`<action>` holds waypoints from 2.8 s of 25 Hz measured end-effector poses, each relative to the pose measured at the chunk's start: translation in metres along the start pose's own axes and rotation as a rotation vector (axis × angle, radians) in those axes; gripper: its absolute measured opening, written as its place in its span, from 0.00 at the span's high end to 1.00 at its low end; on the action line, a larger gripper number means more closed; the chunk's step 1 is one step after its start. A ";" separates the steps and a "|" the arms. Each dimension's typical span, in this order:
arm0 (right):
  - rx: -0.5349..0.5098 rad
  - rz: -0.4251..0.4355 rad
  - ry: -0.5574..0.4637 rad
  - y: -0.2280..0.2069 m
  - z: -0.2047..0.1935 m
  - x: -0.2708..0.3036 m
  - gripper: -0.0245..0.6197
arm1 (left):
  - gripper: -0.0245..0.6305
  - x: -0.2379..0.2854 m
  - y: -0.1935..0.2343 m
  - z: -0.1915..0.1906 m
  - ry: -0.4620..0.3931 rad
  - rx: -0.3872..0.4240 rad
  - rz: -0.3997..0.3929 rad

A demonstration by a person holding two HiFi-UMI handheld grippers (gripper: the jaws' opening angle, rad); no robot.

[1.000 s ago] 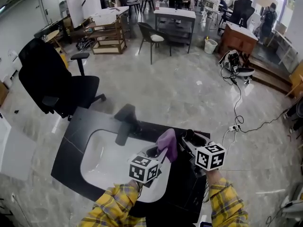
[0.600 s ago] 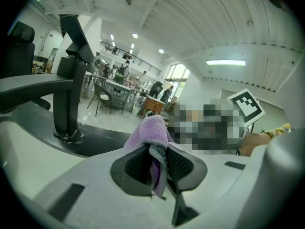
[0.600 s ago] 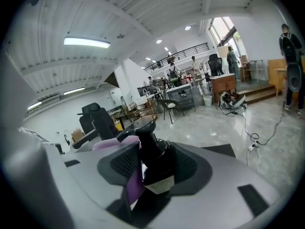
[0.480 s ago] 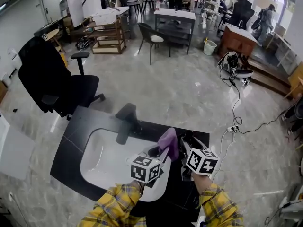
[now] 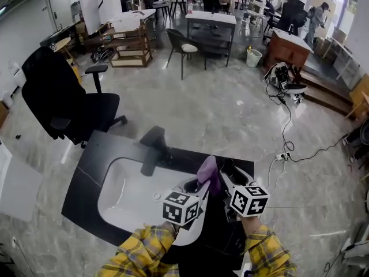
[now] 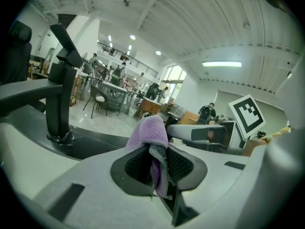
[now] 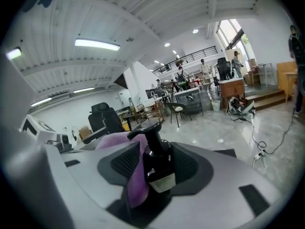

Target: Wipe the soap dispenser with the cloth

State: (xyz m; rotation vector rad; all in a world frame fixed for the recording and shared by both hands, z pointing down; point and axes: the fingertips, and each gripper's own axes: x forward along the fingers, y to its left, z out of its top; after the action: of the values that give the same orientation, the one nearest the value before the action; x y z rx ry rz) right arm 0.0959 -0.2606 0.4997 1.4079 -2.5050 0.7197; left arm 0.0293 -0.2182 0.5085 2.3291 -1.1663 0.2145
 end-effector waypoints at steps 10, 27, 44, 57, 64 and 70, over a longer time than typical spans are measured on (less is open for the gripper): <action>0.002 0.032 -0.011 -0.004 -0.005 -0.014 0.69 | 0.86 0.012 0.000 -0.012 0.040 0.054 0.009; -0.121 0.108 0.047 -0.019 -0.013 -0.018 0.71 | 0.86 0.018 0.015 -0.038 0.085 0.082 0.050; -0.490 0.511 0.199 0.009 -0.001 0.012 0.59 | 0.86 -0.024 0.021 -0.016 -0.026 0.005 0.061; -0.721 0.701 0.391 0.015 -0.016 0.030 0.61 | 0.86 -0.029 0.024 -0.024 -0.013 -0.004 0.069; -0.603 0.624 0.339 0.013 -0.014 0.032 0.64 | 0.86 -0.023 0.027 -0.023 -0.009 -0.011 0.080; -0.476 0.464 0.268 0.005 -0.014 0.033 0.64 | 0.86 -0.018 0.026 -0.021 -0.017 -0.024 0.075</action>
State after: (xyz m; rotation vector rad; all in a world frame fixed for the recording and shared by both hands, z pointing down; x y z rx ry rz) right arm 0.0727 -0.2763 0.5221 0.5426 -2.5617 0.3069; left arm -0.0007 -0.2073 0.5296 2.2734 -1.2588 0.2064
